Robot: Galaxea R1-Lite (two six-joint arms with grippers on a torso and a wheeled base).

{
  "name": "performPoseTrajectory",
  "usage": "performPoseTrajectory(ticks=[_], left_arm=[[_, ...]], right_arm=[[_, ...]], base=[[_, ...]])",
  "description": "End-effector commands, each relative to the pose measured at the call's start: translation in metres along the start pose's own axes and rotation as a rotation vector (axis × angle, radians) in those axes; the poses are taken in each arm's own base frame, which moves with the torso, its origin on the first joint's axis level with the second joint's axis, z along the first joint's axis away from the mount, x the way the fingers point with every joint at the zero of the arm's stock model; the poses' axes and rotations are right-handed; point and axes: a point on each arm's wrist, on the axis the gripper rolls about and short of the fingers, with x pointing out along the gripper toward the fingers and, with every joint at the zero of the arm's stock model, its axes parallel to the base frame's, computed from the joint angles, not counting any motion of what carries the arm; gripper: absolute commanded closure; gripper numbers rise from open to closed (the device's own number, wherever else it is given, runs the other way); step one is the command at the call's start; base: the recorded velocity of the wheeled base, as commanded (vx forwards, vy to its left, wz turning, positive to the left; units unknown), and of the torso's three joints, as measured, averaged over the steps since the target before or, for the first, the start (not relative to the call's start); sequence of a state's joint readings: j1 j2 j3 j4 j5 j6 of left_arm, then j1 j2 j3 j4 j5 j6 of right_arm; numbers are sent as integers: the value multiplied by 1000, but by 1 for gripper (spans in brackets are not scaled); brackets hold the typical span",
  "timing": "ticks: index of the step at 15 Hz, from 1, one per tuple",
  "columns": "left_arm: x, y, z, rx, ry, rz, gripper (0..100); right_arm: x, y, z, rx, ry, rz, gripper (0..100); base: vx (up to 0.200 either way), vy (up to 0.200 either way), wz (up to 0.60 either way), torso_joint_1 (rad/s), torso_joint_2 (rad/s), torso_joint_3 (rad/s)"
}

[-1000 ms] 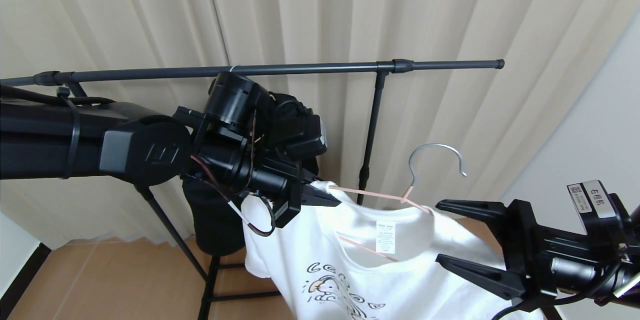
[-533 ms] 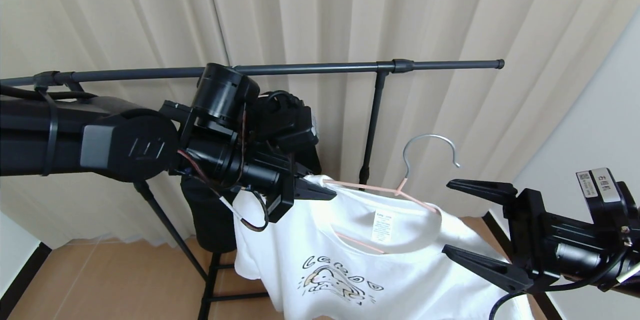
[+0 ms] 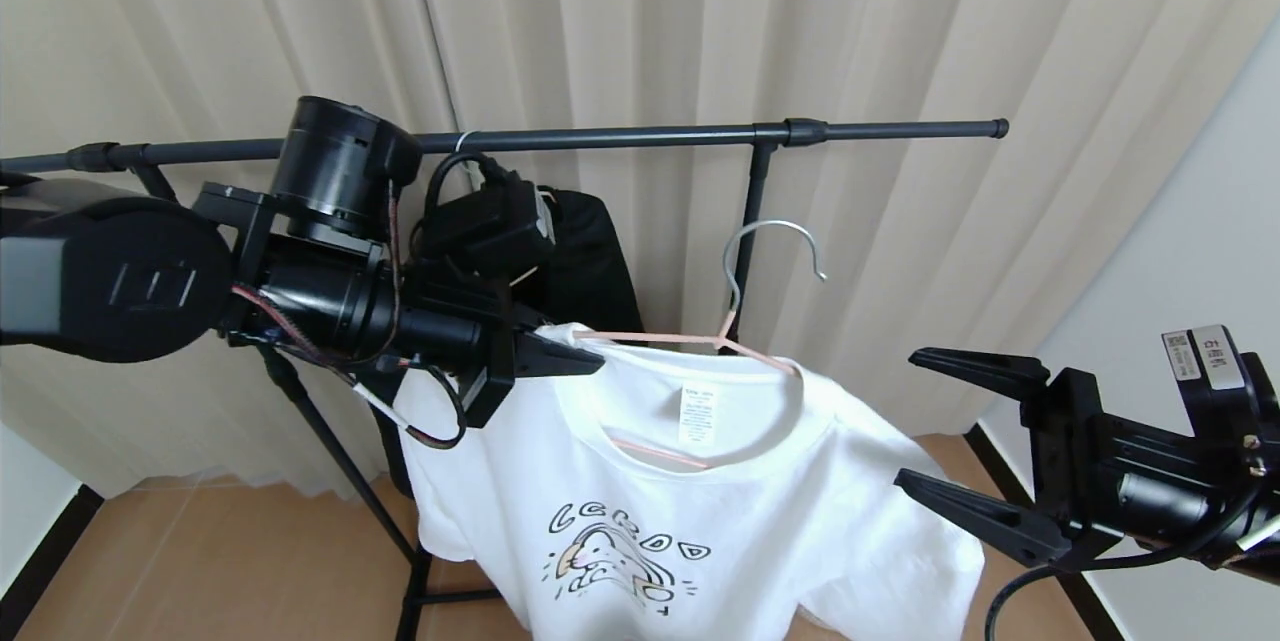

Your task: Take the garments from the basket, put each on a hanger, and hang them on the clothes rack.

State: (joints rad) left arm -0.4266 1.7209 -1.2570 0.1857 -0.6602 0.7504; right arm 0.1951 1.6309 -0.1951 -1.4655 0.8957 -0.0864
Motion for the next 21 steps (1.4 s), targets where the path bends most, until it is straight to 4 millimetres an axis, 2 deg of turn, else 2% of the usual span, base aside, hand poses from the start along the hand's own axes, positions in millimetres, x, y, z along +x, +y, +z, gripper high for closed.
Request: performPoseTrajectory(ticks=[1, 6, 9, 15, 18, 19, 21], left_arm=[[-23, -2, 3, -7, -11, 54, 100], [-53, -4, -5, -45, -3, 133, 100], [-65, -9, 0, -98, -21, 158, 100], [-72, -15, -4, -119, -16, 169, 100], [-74, -18, -2, -131, -23, 172, 100], [-75, -19, -3, -136, -23, 173, 100], [-75, -19, -3, -137, -22, 170, 100]], right_arm=[[3, -4, -8, 28, 23, 0, 0], [11, -21, -30, 87, 73, -20, 0], [14, -28, -40, 116, 96, -32, 0], [18, -38, -62, 169, 140, -41, 0], [19, -39, -65, 176, 148, -53, 0], [19, -40, -67, 174, 152, -57, 100], [19, -40, -66, 172, 151, -58, 100]], base=[[0, 0, 0, 0, 0, 0], [0, 0, 0, 0, 0, 0], [0, 0, 0, 0, 0, 0], [0, 0, 0, 0, 0, 0], [0, 0, 0, 0, 0, 0], [0, 0, 0, 0, 0, 0], [0, 0, 0, 0, 0, 0]])
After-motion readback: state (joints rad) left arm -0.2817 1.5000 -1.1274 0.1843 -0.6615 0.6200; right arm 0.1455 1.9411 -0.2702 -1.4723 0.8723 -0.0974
